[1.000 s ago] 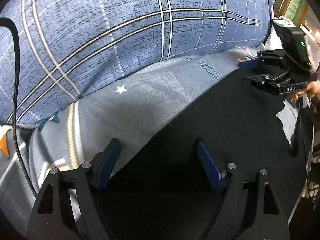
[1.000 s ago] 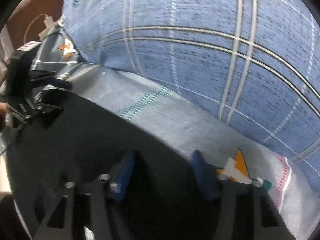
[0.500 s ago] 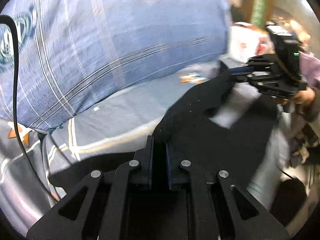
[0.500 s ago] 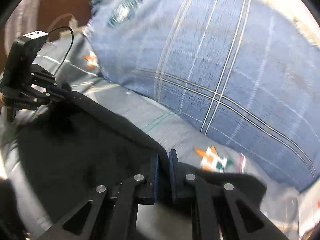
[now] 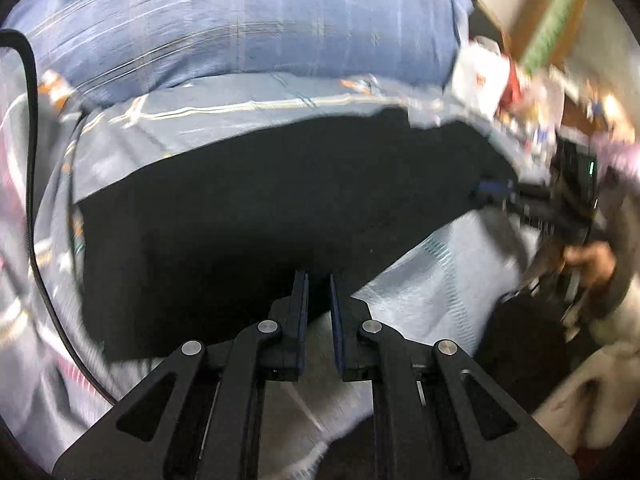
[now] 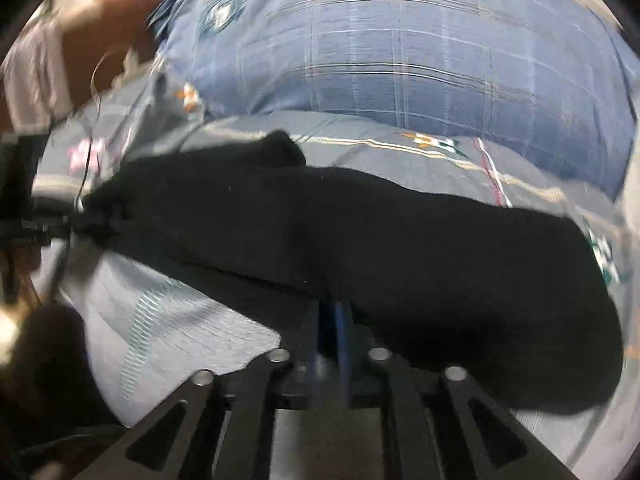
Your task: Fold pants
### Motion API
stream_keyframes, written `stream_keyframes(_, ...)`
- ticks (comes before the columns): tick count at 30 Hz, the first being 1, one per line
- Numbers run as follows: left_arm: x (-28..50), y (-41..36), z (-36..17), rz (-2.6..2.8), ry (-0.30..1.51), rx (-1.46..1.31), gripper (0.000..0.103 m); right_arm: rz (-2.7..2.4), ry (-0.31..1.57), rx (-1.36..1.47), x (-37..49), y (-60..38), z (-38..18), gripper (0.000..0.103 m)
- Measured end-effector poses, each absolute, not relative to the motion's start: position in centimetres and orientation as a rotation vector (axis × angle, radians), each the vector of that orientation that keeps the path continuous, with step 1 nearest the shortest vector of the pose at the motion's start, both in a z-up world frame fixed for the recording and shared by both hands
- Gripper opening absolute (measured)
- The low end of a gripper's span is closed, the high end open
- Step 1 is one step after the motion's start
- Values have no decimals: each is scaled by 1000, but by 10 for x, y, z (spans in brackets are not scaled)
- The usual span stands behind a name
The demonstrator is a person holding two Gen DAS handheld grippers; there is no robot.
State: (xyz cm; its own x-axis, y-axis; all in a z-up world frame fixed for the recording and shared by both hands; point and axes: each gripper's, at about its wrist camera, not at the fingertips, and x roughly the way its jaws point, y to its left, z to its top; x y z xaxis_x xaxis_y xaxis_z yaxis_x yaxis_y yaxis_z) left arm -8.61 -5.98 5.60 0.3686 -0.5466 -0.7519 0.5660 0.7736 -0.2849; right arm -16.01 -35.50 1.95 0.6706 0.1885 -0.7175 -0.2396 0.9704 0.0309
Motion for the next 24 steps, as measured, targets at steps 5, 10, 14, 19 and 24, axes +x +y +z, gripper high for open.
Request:
stream_keyframes(5, -104, -30, 74, -624, 878, 5, 59, 320, 705, -113, -184, -328, 48, 48)
stream_keyframes(10, -92, -7, 61, -453, 887, -74, 59, 421, 688, -259, -168, -280, 47, 48)
stream_keyframes(14, -76, 5, 44, -404, 929, -155, 59, 511, 671, -395, -159, -240, 32, 48)
stream_keyframes(19, -75, 4, 37, -407, 932, -158, 59, 492, 735, -496, -137, -210, 7, 18)
stream_keyframes(24, -87, 9, 55, -436, 899, -148, 59, 525, 739, -376, -145, -215, 27, 5)
